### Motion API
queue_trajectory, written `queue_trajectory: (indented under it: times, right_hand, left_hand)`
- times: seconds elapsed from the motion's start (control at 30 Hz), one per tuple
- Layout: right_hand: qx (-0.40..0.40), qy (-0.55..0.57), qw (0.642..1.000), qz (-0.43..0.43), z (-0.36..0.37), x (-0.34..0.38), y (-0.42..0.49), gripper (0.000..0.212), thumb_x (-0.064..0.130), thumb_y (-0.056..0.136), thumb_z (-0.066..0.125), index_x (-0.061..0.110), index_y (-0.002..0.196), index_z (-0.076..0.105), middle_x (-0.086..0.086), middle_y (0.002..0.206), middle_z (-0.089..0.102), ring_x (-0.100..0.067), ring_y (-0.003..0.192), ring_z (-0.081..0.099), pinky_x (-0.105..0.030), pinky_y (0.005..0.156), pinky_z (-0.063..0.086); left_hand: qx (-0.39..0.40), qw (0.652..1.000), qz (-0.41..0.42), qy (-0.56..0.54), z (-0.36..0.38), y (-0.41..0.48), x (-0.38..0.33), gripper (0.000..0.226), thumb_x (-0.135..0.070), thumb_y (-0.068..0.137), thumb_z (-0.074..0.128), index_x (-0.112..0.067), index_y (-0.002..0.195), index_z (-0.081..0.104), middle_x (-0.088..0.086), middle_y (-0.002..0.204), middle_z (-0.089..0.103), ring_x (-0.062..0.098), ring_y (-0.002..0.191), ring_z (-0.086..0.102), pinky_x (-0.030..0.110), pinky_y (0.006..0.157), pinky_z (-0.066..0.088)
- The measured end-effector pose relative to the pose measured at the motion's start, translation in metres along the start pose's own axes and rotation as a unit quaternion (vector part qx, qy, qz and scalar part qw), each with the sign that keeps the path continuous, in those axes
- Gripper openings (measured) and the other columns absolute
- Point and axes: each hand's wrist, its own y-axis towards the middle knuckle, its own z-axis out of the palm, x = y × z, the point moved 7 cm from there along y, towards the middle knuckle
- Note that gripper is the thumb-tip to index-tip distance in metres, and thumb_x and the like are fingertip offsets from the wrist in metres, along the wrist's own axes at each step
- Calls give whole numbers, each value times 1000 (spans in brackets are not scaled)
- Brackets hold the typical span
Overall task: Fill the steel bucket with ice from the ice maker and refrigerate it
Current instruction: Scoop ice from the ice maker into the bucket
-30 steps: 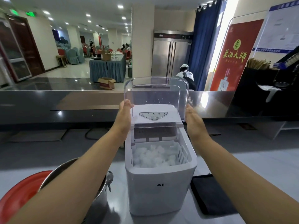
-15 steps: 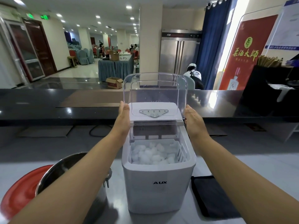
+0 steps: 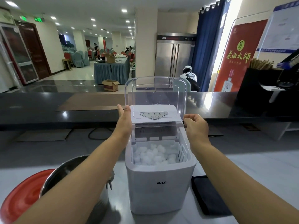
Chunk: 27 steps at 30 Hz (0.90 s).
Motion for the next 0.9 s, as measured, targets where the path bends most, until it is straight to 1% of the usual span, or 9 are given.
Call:
queue_trajectory:
  times: [0.1, 0.2, 0.33, 0.43, 0.53, 0.6, 0.67, 0.77, 0.9]
  right_hand:
    - [2, -9, 1000, -5, 7, 6, -10, 21, 6, 87, 47, 21, 84, 62, 1, 82, 63, -9, 65, 54, -17, 53, 45]
    - [19, 1, 1000, 3, 23, 11, -21, 23, 5, 89, 48, 20, 78, 64, 0, 77, 66, -10, 67, 57, -21, 58, 49]
    - [48, 2, 999, 3, 54, 23, -38, 25, 4, 89, 48, 16, 75, 65, -4, 71, 68, -12, 63, 59, -27, 63, 51]
    - [77, -4, 997, -6, 83, 35, -53, 25, 4, 88, 48, 15, 75, 66, -5, 71, 69, -12, 62, 60, -25, 60, 51]
    - [113, -4, 993, -20, 119, 48, -74, 25, 2, 88, 49, 15, 73, 64, -5, 68, 68, -11, 60, 61, -22, 56, 50]
    - [157, -9, 987, -34, 144, 54, -91, 24, 1, 87, 51, 14, 72, 64, -6, 66, 67, -10, 59, 61, -20, 54, 49]
    - [210, -17, 977, -37, 172, 53, -112, 22, 3, 88, 53, 13, 72, 64, -5, 65, 67, -10, 55, 59, -17, 50, 48]
    - [295, -69, 952, -31, 213, 40, -144, 18, 9, 90, 56, 15, 76, 65, -4, 68, 67, -13, 61, 62, -18, 56, 52]
    - [446, -137, 883, 43, 259, 3, -187, 12, 12, 92, 57, 10, 88, 68, -7, 79, 69, -12, 69, 64, -18, 62, 55]
  left_hand:
    - [6, 1000, 3, -11, -7, -1, -4, 61, -54, 98, 18, -34, 148, -11, -1, 159, 11, 24, 143, 17, 38, 114, 15]
    - [14, 1000, 3, -12, -19, 0, -5, 61, -55, 98, 18, -32, 150, -7, -3, 158, 13, 19, 143, 16, 31, 104, 16]
    - [18, 1000, 5, 7, -47, 2, -5, 60, -54, 98, 17, -28, 151, 6, -1, 158, 17, 17, 143, 20, 37, 113, 16]
    - [27, 999, 6, 16, -74, 2, -6, 58, -50, 100, 17, -20, 150, 15, 4, 153, 30, 17, 138, 31, 38, 115, 21]
    - [24, 1000, -3, 5, -109, 6, -5, 53, -47, 101, 18, -17, 142, 31, 6, 140, 48, 18, 126, 47, 39, 111, 32]
    - [15, 1000, -11, 8, -133, 7, -1, 41, -47, 101, 20, -23, 123, 46, 5, 125, 58, 16, 113, 56, 38, 104, 39]
    - [2, 999, -26, 18, -159, 8, 7, 35, -45, 101, 23, -26, 106, 51, 4, 112, 65, 15, 104, 61, 36, 96, 43]
    - [19, 997, -51, 61, -187, 7, 26, 35, -39, 102, 26, -20, 109, 55, 2, 100, 69, 16, 97, 63, 33, 90, 44]
    - [62, 987, -88, 121, -213, 3, 54, 33, -30, 102, 31, -14, 108, 59, 3, 97, 70, 15, 91, 63, 31, 85, 44]
